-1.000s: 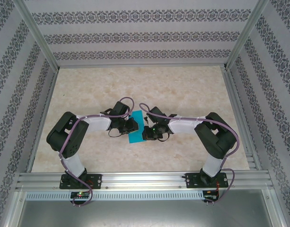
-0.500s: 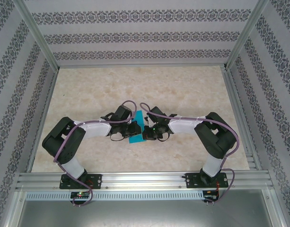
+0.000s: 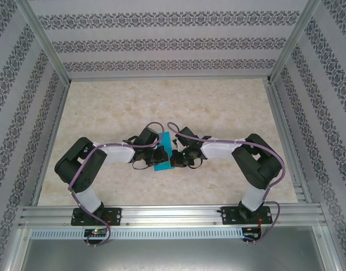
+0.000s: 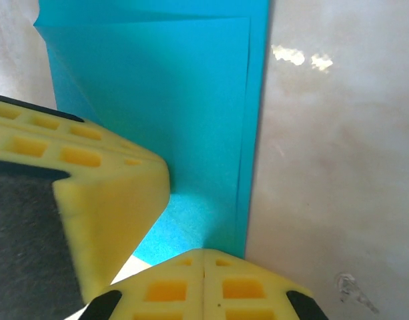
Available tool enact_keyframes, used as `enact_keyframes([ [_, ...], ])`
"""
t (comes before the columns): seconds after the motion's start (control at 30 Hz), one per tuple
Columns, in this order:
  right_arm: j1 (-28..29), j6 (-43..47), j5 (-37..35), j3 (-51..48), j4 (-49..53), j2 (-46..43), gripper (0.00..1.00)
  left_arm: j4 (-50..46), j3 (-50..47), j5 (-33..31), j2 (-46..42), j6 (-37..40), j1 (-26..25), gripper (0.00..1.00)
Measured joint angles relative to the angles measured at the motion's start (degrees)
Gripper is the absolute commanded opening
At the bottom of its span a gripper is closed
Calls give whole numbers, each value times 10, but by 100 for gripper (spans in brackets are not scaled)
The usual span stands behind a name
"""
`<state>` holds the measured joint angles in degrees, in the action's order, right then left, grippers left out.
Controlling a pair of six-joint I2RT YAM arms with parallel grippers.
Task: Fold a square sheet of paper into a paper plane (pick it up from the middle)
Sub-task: Fold the triangle a second time at the center of the table.
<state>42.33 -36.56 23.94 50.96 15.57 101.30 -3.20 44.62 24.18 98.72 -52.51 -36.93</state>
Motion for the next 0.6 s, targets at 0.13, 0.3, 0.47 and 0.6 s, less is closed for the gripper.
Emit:
enact_keyframes([
  [0.13,0,0,0,2,2,1,4,-3,2,-8,0,7,-3,10],
  [0.3,0,0,0,3,6,3,4,-13,7,-12,0,17,-3,10],
  [0.47,0,2,-1,3,7,5,4,-18,8,-10,0,32,5,10],
  [0.6,-1,2,0,2,3,6,4,-30,11,-3,0,48,28,10],
])
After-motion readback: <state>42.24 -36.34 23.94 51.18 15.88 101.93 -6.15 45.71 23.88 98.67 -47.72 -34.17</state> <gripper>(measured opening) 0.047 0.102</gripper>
